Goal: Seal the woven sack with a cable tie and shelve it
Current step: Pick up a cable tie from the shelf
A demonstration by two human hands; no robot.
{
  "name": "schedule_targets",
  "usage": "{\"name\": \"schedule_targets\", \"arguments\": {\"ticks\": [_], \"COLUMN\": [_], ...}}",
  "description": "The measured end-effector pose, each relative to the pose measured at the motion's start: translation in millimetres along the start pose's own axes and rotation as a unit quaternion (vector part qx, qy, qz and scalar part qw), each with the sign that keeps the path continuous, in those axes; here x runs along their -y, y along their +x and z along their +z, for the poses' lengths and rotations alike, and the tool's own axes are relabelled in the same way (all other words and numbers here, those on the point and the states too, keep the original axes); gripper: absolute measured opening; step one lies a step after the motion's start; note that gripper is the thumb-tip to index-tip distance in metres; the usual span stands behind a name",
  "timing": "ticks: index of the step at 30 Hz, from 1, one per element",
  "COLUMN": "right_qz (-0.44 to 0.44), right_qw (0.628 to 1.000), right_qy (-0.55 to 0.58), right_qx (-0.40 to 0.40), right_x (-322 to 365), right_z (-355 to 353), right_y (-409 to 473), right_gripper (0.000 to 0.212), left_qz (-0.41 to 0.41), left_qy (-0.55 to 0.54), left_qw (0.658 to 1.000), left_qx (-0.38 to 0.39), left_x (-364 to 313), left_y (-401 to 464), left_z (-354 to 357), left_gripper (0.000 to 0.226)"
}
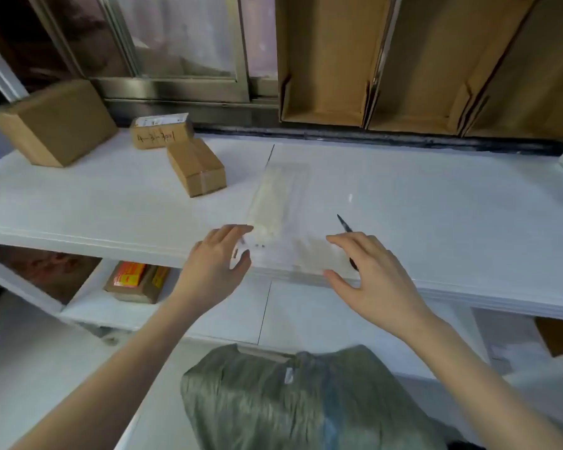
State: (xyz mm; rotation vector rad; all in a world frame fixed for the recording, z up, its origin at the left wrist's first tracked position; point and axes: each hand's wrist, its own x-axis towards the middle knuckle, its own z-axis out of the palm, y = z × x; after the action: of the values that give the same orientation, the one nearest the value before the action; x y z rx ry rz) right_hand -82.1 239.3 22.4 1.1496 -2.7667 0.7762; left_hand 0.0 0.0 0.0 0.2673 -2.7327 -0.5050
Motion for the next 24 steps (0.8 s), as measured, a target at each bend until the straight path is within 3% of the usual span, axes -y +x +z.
{"name": "schedule_targets", "arguments": {"ticks": [8, 12, 18, 24], "right_qz": [-0.077, -0.115, -0.17, -0.191], "right_qw": [0.99, 0.982, 0.965, 0.966], "right_qy": [0.001, -0.011, -0.043, -0.04], "right_qx": [-0.121, -0.149, -0.196, -0.17], "right_x": [-21, -22, -22, -11], "right_z": [72, 91, 105, 124], "right_y": [11, 18, 28, 21], "right_gripper": [0.046, 0.046, 0.044, 0.049], "left_qz": [0.07, 0.098, 0.116, 0.111], "left_qy": [0.056, 0.069, 0.03, -0.028], "left_qw": [0.984, 0.974, 0.964, 0.964], "left_qx": [-0.154, -0.195, -0.239, -0.241], "left_x": [32, 36, 39, 35], "left_y": [14, 16, 17, -1], "left_z": [63, 72, 78, 83], "left_gripper": [0.027, 0.024, 0.019, 0.038]}}
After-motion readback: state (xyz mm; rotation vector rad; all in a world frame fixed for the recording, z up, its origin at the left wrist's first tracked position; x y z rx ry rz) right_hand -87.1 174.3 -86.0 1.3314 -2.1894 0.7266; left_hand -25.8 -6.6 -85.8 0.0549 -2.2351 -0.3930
